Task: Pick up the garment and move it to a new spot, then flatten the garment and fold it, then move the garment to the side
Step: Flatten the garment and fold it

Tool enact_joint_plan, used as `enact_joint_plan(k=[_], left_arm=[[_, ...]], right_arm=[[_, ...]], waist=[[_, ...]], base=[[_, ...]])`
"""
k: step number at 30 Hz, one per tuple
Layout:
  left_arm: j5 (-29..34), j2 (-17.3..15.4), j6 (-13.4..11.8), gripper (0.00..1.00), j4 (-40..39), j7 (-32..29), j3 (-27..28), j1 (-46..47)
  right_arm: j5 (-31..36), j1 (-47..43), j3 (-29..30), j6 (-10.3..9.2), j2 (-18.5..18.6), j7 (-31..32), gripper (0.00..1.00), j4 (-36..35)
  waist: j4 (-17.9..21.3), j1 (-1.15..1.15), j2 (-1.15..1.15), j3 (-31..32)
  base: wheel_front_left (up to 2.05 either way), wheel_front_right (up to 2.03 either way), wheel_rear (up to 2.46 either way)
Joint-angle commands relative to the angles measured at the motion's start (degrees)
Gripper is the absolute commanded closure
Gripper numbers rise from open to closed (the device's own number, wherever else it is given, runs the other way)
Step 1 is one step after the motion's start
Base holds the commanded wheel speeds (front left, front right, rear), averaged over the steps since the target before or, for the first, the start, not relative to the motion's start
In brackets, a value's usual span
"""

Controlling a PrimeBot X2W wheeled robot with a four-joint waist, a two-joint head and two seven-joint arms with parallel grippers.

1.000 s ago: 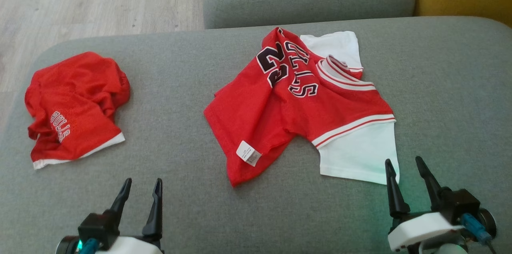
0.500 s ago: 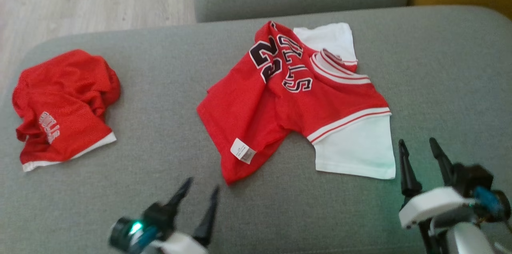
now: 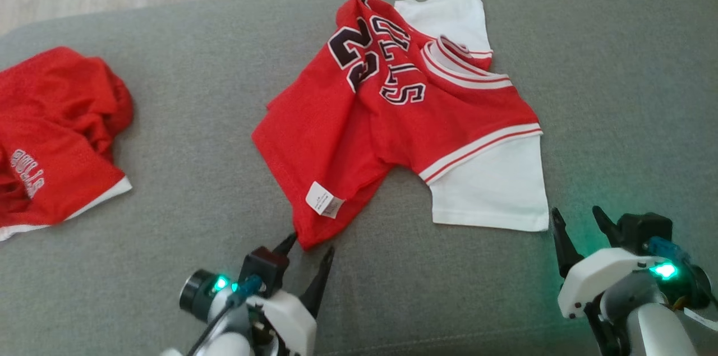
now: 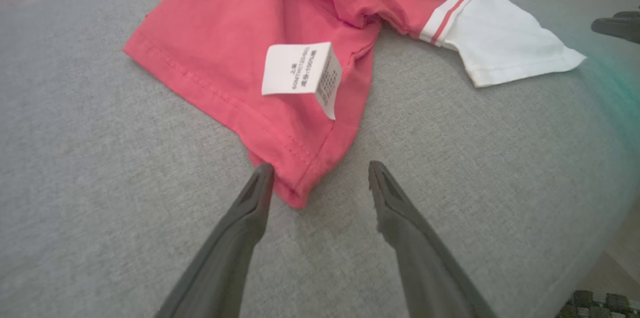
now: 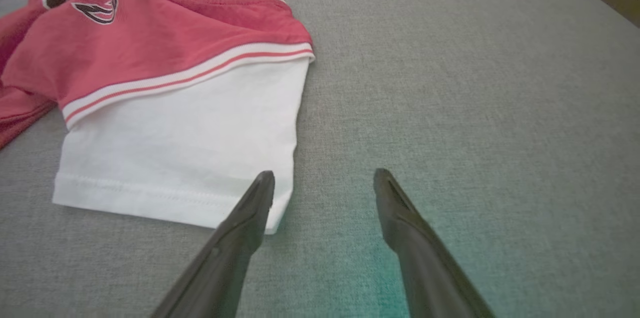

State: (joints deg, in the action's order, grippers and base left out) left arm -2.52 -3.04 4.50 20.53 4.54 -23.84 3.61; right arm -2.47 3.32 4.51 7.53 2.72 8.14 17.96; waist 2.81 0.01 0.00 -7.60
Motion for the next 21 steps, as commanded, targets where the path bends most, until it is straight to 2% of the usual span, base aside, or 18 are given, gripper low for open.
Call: enact_joint_plan(k=[1,21], left_arm=[[0.5,0.1,-0.4,0.00,-1.4,0.3,1.3,3.2],[-0.5,-0.2,-1.7,0.00,2.1,0.6,0.4,5.8]], right_arm=[[-0.1,2.2,-1.2,-0.04,0.4,0.0,0.00,-2.2],[-0.9,3.8,-2.3,-0.04,0.2,0.8,0.00,-1.3]], waist=[[0.5,-0.01,0.00,-0.6],[0.9,-0.01,0.00,-2.1]], base=[[0.00,0.00,0.00],[0.00,0.00,0.00]])
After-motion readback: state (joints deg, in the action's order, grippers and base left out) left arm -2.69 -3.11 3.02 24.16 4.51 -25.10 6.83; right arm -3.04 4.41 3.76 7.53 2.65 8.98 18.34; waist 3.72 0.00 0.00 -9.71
